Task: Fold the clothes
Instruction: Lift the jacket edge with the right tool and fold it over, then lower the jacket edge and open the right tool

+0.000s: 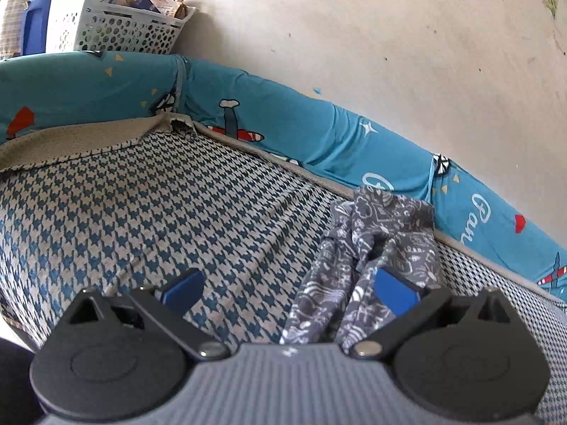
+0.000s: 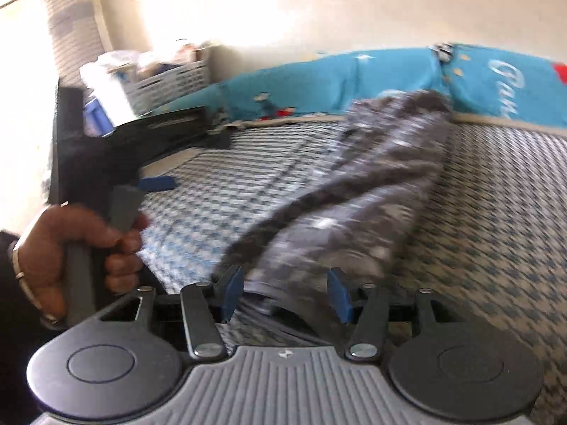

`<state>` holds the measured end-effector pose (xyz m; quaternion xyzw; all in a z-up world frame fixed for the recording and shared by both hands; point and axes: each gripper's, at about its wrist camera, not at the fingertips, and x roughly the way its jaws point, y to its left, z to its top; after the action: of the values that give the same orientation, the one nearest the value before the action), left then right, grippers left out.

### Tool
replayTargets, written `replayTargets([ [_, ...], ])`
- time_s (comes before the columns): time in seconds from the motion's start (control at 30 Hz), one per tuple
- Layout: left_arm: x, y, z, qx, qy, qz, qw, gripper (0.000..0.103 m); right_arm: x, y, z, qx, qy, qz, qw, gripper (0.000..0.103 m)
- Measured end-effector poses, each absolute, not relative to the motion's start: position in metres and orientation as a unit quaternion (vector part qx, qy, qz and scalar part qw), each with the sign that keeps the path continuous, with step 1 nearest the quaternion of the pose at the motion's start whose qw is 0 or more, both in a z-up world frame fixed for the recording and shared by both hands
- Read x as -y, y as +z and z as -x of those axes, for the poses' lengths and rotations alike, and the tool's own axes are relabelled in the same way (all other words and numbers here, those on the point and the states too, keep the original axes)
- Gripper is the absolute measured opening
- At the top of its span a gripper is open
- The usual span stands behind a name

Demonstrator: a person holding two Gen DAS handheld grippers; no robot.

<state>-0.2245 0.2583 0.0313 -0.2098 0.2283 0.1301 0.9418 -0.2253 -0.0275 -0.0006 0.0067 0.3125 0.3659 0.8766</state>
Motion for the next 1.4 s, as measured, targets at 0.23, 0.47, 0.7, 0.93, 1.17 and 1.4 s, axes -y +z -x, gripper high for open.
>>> replayTargets([
  [0.23,-0.246,0.023,0.218,-0.252,0.113,0.195,0.941,0.103,0.055,-0.019,0.208,-0.360,0.332,-0.067,0.870,0.053],
  [0.47,-0.238,0.018,0.213,-0.265,0.096,0.194,0.940,0.103,0.036,-0.032,0.220,-0.349,0.339,0.033,0.873,0.056],
  [0.7,-0.222,-0.001,0.199,-0.314,0.072,0.183,0.929,0.103,0.017,-0.048,0.222,-0.292,0.285,0.089,0.909,0.056],
  [0.93,-0.213,-0.018,0.187,-0.359,0.092,0.168,0.913,0.103,0.031,-0.046,0.226,-0.276,0.200,0.112,0.934,0.053],
  [1.17,-0.215,-0.028,0.186,-0.390,0.120,0.150,0.900,0.103,0.034,-0.047,0.229,-0.319,0.187,0.141,0.918,0.053],
  [1.4,-0.223,-0.026,0.191,-0.380,0.115,0.181,0.900,0.103,0.047,-0.044,0.230,-0.345,0.199,0.127,0.908,0.053],
])
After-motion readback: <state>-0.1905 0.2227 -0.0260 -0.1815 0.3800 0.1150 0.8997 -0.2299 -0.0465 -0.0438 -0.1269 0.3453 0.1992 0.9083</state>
